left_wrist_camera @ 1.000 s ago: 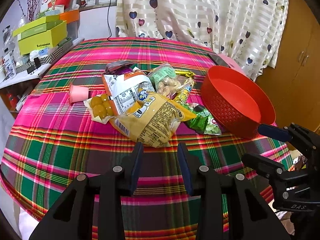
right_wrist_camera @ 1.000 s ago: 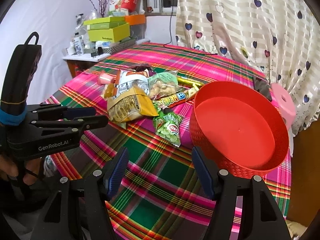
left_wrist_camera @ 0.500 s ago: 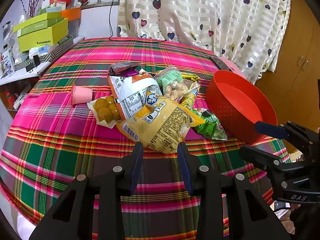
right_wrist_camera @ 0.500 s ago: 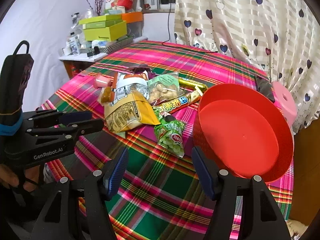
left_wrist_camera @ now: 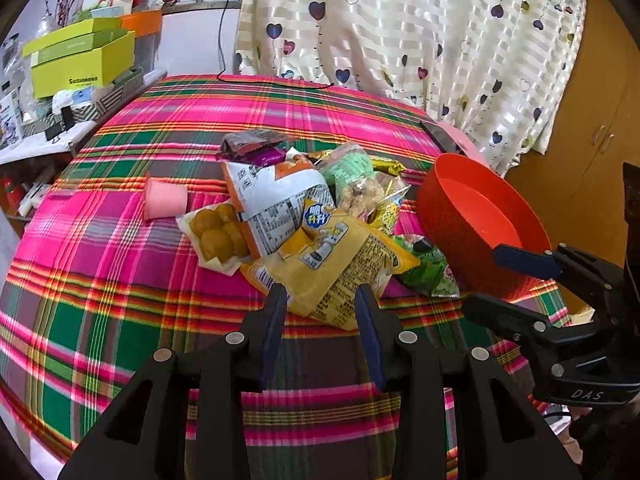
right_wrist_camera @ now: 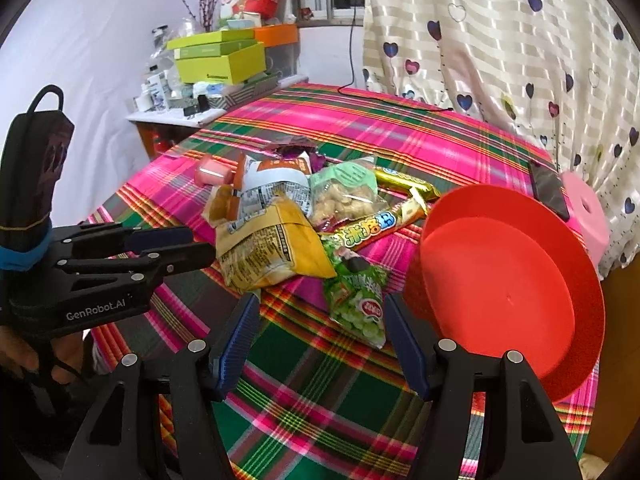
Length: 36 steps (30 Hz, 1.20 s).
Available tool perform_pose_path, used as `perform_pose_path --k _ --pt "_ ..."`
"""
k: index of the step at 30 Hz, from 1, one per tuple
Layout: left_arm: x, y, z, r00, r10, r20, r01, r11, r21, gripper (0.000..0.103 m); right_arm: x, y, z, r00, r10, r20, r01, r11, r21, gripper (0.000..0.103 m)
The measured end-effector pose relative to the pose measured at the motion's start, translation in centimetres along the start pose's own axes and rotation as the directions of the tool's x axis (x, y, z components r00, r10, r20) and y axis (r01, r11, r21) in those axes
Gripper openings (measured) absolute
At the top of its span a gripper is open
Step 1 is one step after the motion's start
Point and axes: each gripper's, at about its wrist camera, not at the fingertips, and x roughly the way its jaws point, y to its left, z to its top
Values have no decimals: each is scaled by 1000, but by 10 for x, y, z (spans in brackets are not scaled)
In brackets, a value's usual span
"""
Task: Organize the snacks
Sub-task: 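Grasp the yellow chip bag with the left tool while the right tool grasps the green pea bag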
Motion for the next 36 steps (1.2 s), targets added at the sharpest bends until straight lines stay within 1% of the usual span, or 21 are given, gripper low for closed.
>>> perform_pose_path --k 1,2,3,4,9,12,14,15,18,20,22,24,28,36 --pt "0 0 2 1000 -12 2 12 1000 7 37 0 0 0 1000 -1 -1 1 1000 2 65" --pt "0 -1 4 1000 -26 4 26 999 19 43 1 0 1 1000 -3 0 3 1000 3 65" --pt "1 -2 5 999 -38 6 38 999 30 51 1 0 1 1000 -5 0 5 1000 6 65" --pt "1 -4 7 999 -54 10 53 997 48 53 1 -2 1 1000 -6 1 6 1000 11 65" --pt "11 -10 16 996 -89 4 88 989 122 59 -1 -8 0 1000 -13 5 13 999 33 65" --pt "20 -15 20 996 -91 -8 91 981 172 60 -1 -11 -2 1000 -15 4 15 999 41 65" --pt "28 -20 21 997 -71 -20 73 973 218 60 -1 -14 -2 1000 -15 3 15 999 46 65" --pt "32 -23 21 997 -74 -26 78 966 245 60 -1 -15 -3 1000 -15 3 15 999 47 65" --pt "41 -26 19 998 -51 -38 59 957 285 60 0 -18 -4 1000 -15 -1 15 998 54 65" --pt "47 -27 20 998 -45 -48 58 953 298 60 1 -19 -4 1000 -15 -2 15 998 58 65" --pt "52 -27 17 998 -24 -57 40 951 307 60 1 -20 -4 1000 -16 -4 16 998 59 65" --pt "52 -29 13 999 -14 -37 25 945 325 60 1 -19 -4 1000 -16 -4 16 998 59 65" --pt "50 -32 7 1000 14 -24 -5 937 349 60 0 -19 -4 1000 -18 -5 18 998 56 65" --pt "47 -32 1 1000 14 -23 -5 930 366 60 1 -16 -6 1000 -19 -4 20 999 46 65"
